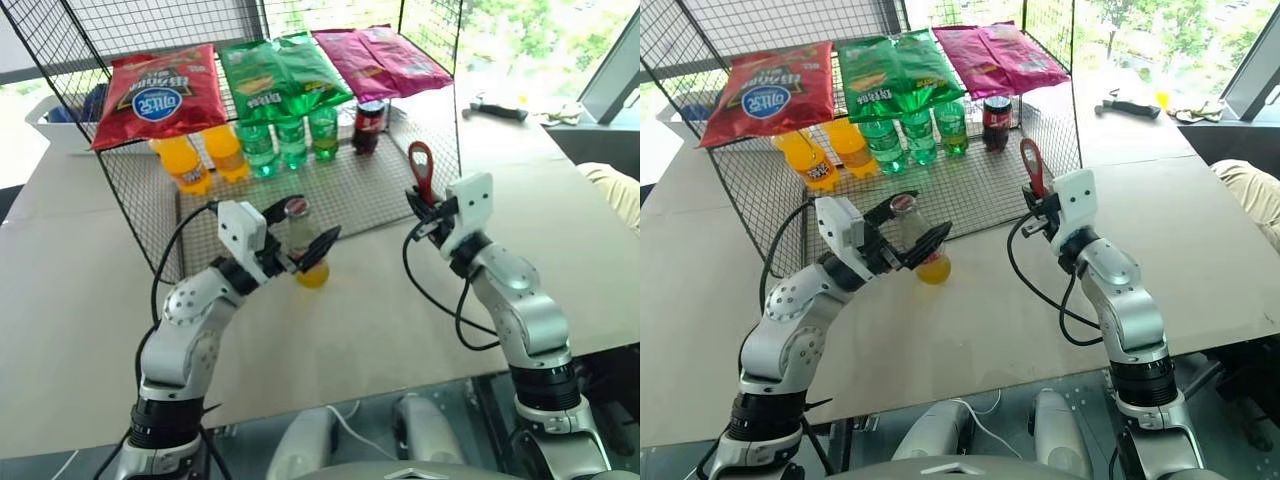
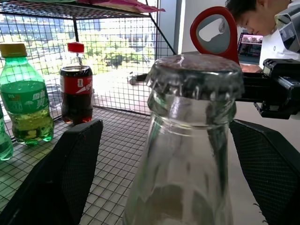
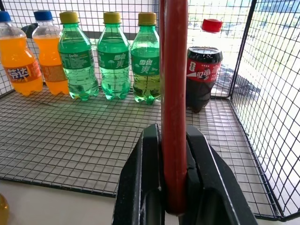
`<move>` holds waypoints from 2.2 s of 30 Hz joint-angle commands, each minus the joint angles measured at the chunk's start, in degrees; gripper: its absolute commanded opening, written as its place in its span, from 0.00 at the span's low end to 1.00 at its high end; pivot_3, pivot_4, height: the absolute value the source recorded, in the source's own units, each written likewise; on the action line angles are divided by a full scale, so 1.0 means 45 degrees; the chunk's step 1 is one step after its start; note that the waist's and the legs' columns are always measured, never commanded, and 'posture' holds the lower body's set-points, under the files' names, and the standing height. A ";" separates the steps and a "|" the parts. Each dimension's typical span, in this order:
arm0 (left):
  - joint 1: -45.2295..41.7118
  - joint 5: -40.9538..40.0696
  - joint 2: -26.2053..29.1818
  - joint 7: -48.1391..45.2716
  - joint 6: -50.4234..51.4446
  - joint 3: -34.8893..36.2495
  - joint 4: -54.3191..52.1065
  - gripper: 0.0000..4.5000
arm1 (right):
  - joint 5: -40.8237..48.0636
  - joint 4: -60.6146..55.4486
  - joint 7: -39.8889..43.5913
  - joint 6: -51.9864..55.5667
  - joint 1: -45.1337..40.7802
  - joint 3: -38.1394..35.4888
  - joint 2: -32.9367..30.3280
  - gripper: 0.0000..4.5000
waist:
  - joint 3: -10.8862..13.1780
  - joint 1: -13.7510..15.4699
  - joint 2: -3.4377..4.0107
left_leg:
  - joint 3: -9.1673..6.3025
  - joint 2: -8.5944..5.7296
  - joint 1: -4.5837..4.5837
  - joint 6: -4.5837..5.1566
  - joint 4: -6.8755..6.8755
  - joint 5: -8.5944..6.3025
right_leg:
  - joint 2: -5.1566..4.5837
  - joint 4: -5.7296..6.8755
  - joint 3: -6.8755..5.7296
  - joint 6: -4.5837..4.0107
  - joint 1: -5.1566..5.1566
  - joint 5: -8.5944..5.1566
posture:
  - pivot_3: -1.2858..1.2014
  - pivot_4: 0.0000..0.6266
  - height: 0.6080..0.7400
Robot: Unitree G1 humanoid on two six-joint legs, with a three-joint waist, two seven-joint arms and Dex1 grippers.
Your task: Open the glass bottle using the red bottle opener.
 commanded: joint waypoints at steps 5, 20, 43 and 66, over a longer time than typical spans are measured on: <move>0.0155 0.0322 -0.0131 -0.0153 -0.1011 -0.0107 0.0226 0.99 | 0.0003 -0.0199 0.0017 -0.0296 -0.0348 -0.0125 0.0079 0.00 | 0.0000 -0.0005 0.0000 | -0.0002 0.0002 0.0001 0.0000 -0.0001 0.0000 | 0.0001 0.0000 -0.0001 0.0000 0.0000 0.0000 | 0.52 0.24 1.00; 0.0228 -0.0138 -0.0638 -0.0311 -0.1329 0.0081 0.0407 0.46 | -0.0053 -0.0025 0.0139 -0.0420 -0.0476 -0.0082 0.0082 0.00 | 0.0000 -0.0011 0.0000 | 0.0002 0.0003 0.0002 0.0000 0.0001 0.0000 | 0.0000 0.0002 0.0001 0.0000 0.0001 0.0000 | 0.52 0.24 1.00; 0.0284 -0.0064 -0.0705 -0.0292 -0.1370 -0.0085 0.0367 0.46 | -0.2887 0.1636 0.1618 -0.3589 -0.1774 0.2759 -0.0559 0.00 | 0.0000 -0.0039 0.0000 | 0.0003 0.0001 0.0007 0.0000 0.0001 0.0000 | 0.0004 0.0004 -0.0001 0.0000 0.0001 0.0000 | 0.52 0.24 1.00; 0.0493 -0.0060 -0.0723 -0.0347 -0.1327 -0.0120 0.0444 0.46 | -0.9427 0.8597 -0.1587 -1.2781 -0.4051 0.5613 -0.0147 0.00 | -0.0033 -0.0054 -0.0009 | 0.0007 -0.0025 0.0026 -0.0012 0.0002 0.0007 | 0.0008 0.0008 0.0004 -0.0001 0.0011 0.0001 | 0.52 0.24 1.00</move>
